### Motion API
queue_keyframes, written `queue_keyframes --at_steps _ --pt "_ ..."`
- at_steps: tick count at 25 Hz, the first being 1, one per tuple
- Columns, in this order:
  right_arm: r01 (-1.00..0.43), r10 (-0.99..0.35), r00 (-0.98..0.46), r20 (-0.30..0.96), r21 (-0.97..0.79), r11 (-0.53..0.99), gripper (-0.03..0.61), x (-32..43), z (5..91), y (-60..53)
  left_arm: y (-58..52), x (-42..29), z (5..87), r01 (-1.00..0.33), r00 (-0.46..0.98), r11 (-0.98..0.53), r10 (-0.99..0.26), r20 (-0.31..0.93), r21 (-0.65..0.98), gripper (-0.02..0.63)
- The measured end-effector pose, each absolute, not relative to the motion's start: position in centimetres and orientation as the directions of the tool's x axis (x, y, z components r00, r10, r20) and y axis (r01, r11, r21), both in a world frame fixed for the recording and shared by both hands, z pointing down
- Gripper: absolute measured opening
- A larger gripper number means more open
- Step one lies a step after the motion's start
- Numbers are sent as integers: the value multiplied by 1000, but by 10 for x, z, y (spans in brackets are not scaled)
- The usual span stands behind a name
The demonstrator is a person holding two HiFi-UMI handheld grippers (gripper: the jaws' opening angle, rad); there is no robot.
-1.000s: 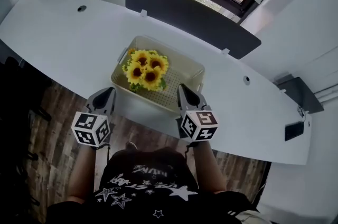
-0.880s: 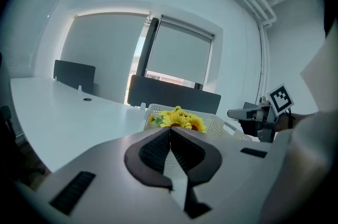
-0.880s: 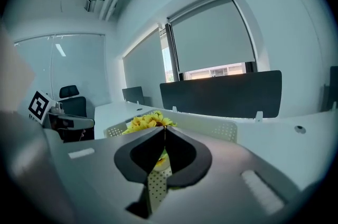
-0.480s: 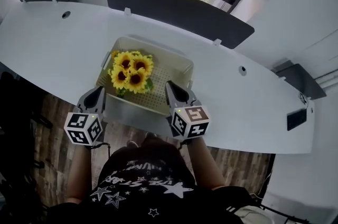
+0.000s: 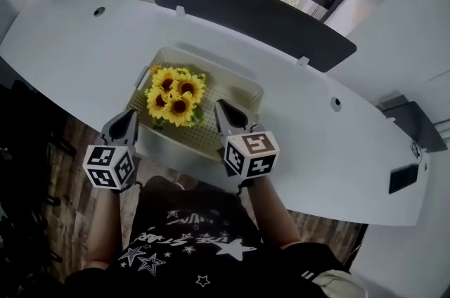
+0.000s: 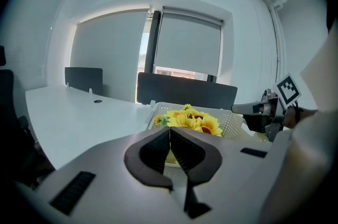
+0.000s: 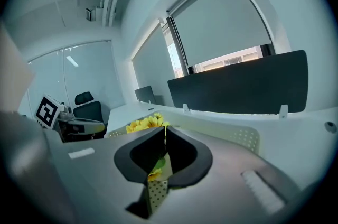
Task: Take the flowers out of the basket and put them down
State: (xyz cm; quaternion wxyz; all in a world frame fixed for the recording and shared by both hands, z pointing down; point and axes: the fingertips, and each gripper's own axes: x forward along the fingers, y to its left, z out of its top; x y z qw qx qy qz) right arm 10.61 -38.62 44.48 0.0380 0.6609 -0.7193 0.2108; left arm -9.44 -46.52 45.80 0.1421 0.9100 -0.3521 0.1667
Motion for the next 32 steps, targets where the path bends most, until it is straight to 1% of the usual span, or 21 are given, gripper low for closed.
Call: queue_keyframes --at_steps 4,8,11,16,17,18,19,24,26,30,32 --pt "-963 -931 -144 336 -264 54 6 104 447 -394 -474 -102 458 -718 662 -686 -623 417 116 11" --pt "-967 -929 -124 347 -254 34 6 107 448 -399 -490 -108 457 -720 657 -688 -631 412 94 11" --pt "-966 -929 -102 356 -257 8 6 110 447 -404 -501 -109 465 -692 673 -716 -594 441 91 12" --pt "-977 -908 -119 401 -212 34 6 101 449 -407 -516 -112 480 -662 669 -745 -541 511 78 15" --pt "-979 -901 -115 418 -201 32 6 100 452 -407 -517 -111 483 -649 679 -755 -520 519 93 37" --pt "-981 -894 -111 434 -191 30 6 99 454 -407 -516 -110 485 -631 693 -768 -494 525 111 89" --pt "-983 -887 -109 449 -181 29 14 98 456 -406 -516 -109 488 -614 706 -780 -471 529 125 106" --pt "-993 -853 -89 515 -110 38 29 95 459 -402 -519 -104 502 -554 729 -821 -395 558 142 107" --pt "-996 -814 -89 575 -45 76 50 91 463 -399 -519 -100 508 -533 729 -834 -365 579 145 107" --pt "-979 -704 -76 706 81 187 141 80 482 -393 -519 -98 514 -511 730 -845 -332 598 155 106" --pt "-959 -677 -65 733 141 245 154 77 491 -396 -518 -97 515 -506 734 -847 -322 599 164 105"
